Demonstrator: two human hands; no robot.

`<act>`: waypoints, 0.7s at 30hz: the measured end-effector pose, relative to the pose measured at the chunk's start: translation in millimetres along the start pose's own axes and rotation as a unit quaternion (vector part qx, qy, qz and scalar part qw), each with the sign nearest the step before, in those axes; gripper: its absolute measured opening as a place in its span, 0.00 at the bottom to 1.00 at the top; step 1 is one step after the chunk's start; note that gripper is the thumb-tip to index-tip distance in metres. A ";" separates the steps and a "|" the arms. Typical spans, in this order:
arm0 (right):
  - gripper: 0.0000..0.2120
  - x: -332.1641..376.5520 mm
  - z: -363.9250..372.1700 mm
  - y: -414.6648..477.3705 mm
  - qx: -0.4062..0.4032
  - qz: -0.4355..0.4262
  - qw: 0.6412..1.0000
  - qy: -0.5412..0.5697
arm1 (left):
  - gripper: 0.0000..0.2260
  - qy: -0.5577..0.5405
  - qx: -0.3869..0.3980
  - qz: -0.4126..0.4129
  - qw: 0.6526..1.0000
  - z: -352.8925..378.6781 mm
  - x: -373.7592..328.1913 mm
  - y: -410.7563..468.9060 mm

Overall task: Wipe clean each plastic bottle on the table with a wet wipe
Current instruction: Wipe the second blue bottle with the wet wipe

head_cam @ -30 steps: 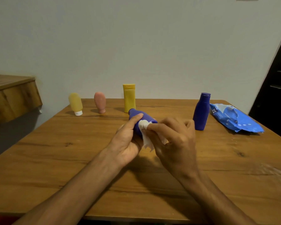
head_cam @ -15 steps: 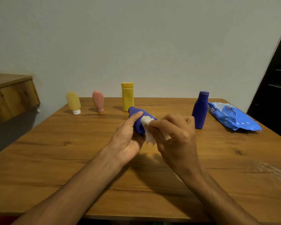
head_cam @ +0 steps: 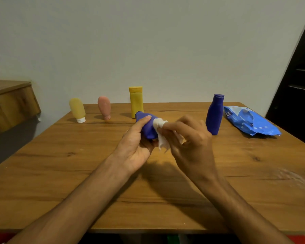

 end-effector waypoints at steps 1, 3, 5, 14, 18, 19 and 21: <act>0.10 -3.7 -2.7 0.2 -0.011 0.018 1.000 0.011 | 0.21 0.002 0.001 0.006 1.000 0.6 -0.4 0.0; 0.09 -4.1 -1.3 -1.0 -0.014 0.029 0.999 0.027 | 0.21 -0.003 0.001 0.006 1.000 0.7 0.4 -0.6; 0.12 2.8 5.8 -2.6 0.011 0.005 1.000 0.021 | 0.23 -0.005 0.003 -0.002 1.000 0.4 1.1 -2.4; 0.11 -2.3 7.1 -3.4 0.010 0.018 0.999 0.042 | 0.21 0.004 0.008 0.005 1.000 -1.2 0.3 -4.5; 0.12 6.4 11.8 -4.0 0.034 -0.023 0.999 0.023 | 0.21 0.004 0.002 -0.007 1.000 -0.3 2.7 -6.4; 0.12 3.6 9.2 -3.2 0.029 -0.010 0.999 0.028 | 0.21 0.007 0.002 -0.004 1.000 -0.3 2.0 -6.5; 0.10 -4.3 2.6 -1.8 0.006 0.021 0.999 0.038 | 0.19 0.028 0.006 0.005 1.000 0.1 0.1 -6.2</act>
Point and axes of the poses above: each hand's wrist, its own y-axis towards the middle knuckle, its own z-axis out of the palm, x = y × z, the point moved 4 cm from there along y, towards the middle knuckle, and after that the axes turned 11 degrees about x, right-handed, at the moved point
